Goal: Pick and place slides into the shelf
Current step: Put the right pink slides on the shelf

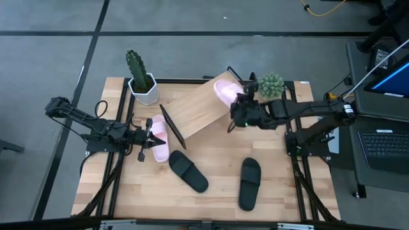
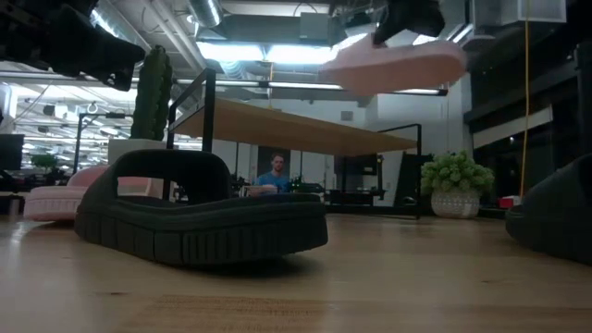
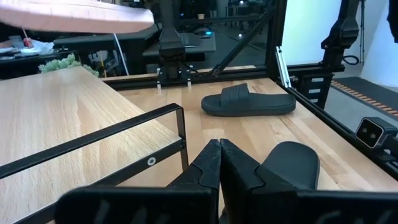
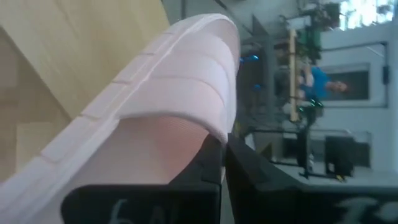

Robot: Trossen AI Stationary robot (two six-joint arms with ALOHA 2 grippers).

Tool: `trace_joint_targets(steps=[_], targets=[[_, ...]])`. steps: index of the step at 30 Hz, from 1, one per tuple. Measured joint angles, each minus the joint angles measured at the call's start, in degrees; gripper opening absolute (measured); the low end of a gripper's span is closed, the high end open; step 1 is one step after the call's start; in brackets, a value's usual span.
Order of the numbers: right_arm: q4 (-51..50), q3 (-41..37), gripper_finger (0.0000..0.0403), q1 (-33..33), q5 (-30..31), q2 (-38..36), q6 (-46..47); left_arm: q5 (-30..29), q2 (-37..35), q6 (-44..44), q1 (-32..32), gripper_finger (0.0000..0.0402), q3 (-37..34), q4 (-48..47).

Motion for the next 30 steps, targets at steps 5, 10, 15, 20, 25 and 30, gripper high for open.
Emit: trace_joint_targets(steps=[5,10,15,20,25,30], targets=[[6.3,0.0,0.0008,-4.1,-2.0,0.1,-8.7,0.0,0.0,0.6,0.0,0.0000,0.0,0.0],[11.2,0.0,0.0008,-7.7,-1.9,0.4,-11.8,0.0,0.0,1.4,0.0,0.0000,0.0,0.0],[11.1,0.0,0.0008,-9.7,-2.1,2.3,-12.1,0.0,0.0,1.4,0.0,0.0000,0.0,0.0],[11.4,-0.1,0.0008,-10.7,-2.1,5.2,-15.0,0.0,0.0,1.4,0.0,0.0000,0.0,0.0],[12.1,-0.1,0.0008,-11.4,-1.6,8.0,-15.2,0.0,0.0,1.4,0.0,0.0000,0.0,0.0],[12.1,-0.1,0.0008,-12.8,-0.4,10.7,-15.7,0.0,0.0,1.4,0.0,0.0000,0.0,0.0]])
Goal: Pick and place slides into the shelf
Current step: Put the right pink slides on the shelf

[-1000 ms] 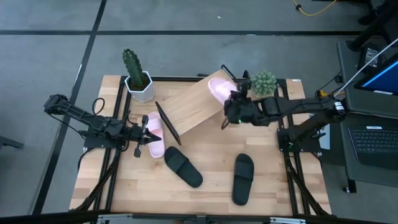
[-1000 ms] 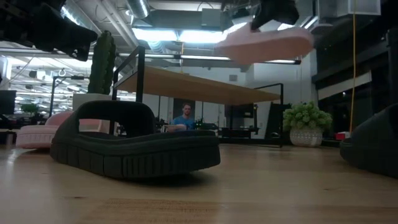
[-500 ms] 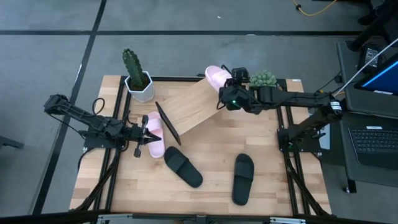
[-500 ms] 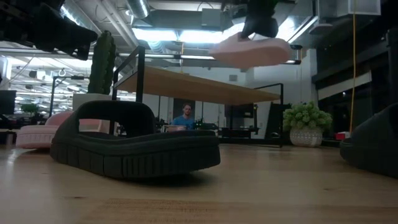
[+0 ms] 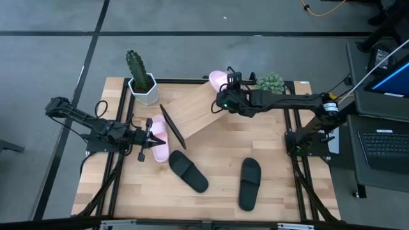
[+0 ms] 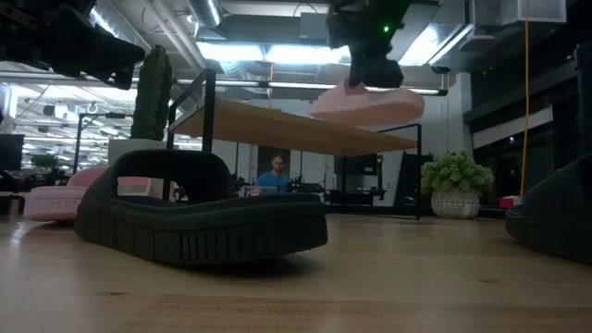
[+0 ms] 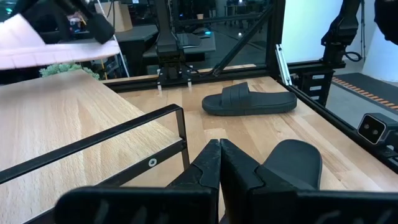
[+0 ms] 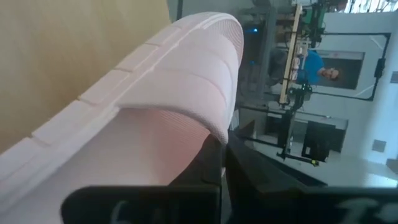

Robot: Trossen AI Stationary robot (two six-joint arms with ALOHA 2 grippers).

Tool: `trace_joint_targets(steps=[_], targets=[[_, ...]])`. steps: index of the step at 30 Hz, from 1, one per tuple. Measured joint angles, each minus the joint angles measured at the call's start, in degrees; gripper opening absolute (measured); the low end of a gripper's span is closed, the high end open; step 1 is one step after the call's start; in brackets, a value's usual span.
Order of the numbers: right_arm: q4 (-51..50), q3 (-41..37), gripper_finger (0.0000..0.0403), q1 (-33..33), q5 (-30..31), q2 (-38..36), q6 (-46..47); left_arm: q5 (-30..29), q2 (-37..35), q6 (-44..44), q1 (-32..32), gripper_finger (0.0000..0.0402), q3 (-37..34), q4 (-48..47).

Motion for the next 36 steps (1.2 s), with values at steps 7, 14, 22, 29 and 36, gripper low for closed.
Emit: trace_joint_targets(steps=[7,14,22,29,36], targets=[[0.0,0.0,0.0008,-1.8,0.4,2.0,-3.0,0.0,0.0,0.0,0.0,0.0000,0.0,-0.6],[0.5,-0.3,0.0008,-3.2,-0.7,2.0,-4.1,0.0,0.0,0.0,0.0,0.0000,0.0,-0.7],[1.9,-0.3,0.0008,-4.8,-2.6,2.0,-8.7,0.0,0.0,0.0,0.0,0.0000,0.0,-0.7],[3.7,-0.4,0.0008,-6.3,-4.1,2.0,-10.4,0.0,0.0,0.0,0.0,0.0000,0.0,-1.1],[5.1,-0.4,0.0008,-7.7,-5.7,2.0,-13.1,0.0,0.0,0.0,0.0,0.0000,0.0,-1.1]])
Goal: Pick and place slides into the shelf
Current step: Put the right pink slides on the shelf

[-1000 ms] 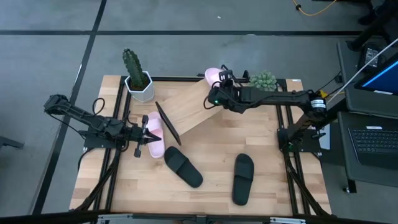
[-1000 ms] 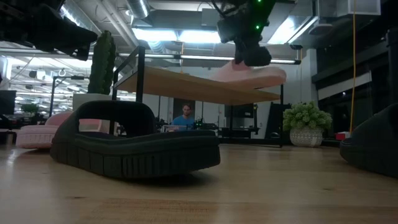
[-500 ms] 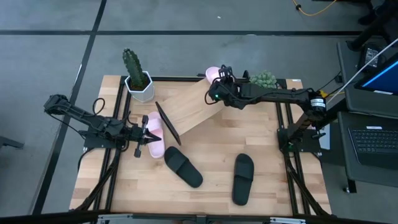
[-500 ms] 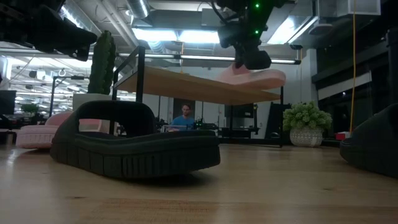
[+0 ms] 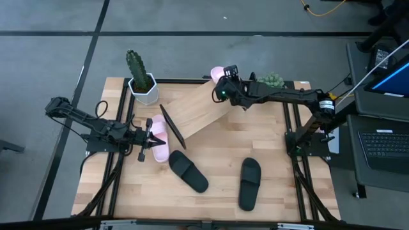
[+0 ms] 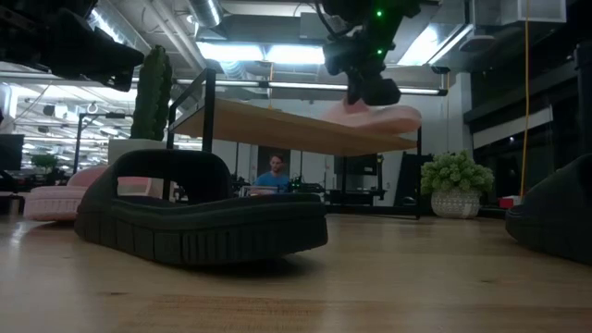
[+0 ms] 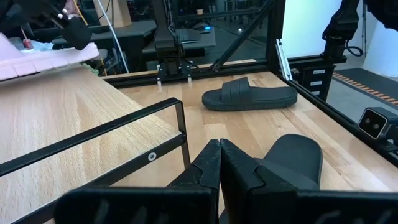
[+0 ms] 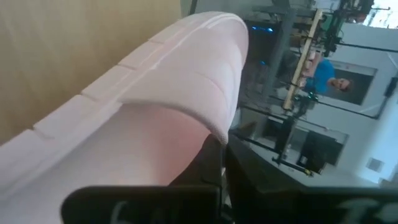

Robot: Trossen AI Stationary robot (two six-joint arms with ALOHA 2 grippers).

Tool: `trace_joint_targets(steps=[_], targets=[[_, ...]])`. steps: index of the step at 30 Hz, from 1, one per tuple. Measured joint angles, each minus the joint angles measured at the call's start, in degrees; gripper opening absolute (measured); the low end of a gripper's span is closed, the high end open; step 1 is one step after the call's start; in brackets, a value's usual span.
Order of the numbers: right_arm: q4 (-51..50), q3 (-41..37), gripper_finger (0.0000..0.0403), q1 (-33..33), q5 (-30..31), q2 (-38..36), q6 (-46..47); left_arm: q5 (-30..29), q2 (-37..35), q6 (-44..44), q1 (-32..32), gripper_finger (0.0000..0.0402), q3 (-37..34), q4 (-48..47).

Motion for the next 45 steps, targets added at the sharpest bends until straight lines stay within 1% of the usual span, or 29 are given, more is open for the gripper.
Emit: trace_joint_targets(steps=[7,13,32,45], targets=[[0.2,0.0,0.0008,-1.5,-1.1,0.0,-0.2,0.0,0.0,0.0,0.0,0.0000,0.0,0.0],[1.2,0.0,0.0008,-2.5,-3.8,0.0,-3.7,0.0,0.0,0.0,0.0,0.0000,0.0,0.0],[1.3,0.0,0.0008,-3.4,-3.9,0.1,-5.9,0.0,0.0,0.0,0.0,0.0000,0.0,0.0],[1.9,0.0,0.0008,-3.9,-3.5,2.9,-5.9,0.0,0.0,-0.1,0.0,0.0000,0.0,0.0]])
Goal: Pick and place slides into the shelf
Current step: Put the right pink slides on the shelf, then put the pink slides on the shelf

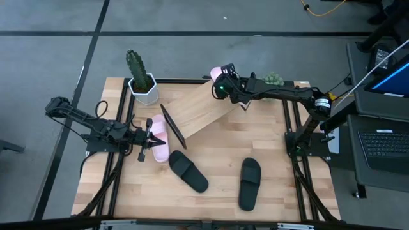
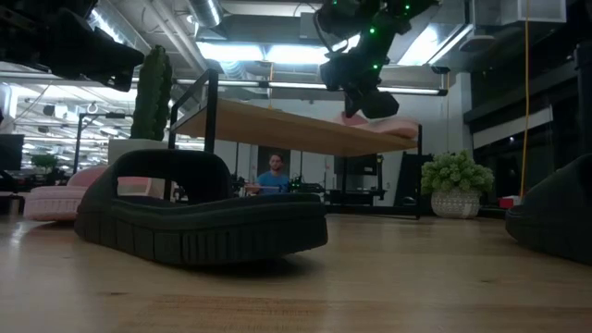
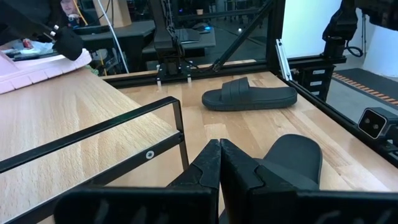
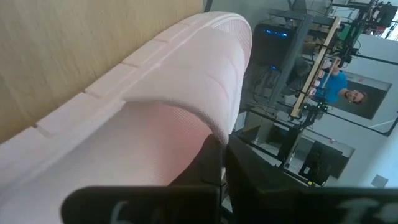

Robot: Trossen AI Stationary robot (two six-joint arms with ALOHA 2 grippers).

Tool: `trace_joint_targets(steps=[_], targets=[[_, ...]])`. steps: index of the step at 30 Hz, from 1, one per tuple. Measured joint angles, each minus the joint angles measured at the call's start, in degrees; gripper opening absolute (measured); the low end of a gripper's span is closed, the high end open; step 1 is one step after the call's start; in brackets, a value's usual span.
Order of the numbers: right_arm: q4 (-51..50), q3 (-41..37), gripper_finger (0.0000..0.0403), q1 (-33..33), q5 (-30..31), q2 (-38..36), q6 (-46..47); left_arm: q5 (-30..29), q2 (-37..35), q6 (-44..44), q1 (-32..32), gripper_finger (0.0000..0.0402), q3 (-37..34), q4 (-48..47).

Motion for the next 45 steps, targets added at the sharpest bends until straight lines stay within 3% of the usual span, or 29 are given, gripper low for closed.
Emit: trace_joint_targets(steps=[18,31,39,45], targets=[[0.2,0.0,0.0067,-0.2,-0.4,0.2,3.1,0.0,0.0,-0.1,0.0,0.0000,0.0,0.0],[0.2,0.0,0.0169,0.3,-0.3,0.2,3.4,0.0,0.0,-0.1,0.0,0.0000,0.0,0.0],[-1.1,0.0,0.0177,2.4,5.5,0.2,3.5,0.0,0.0,-0.4,0.0,0.0000,0.0,0.0],[-5.3,0.0,0.0178,4.4,5.7,0.2,9.1,0.0,0.0,-0.4,0.0,0.0000,0.0,0.0]])
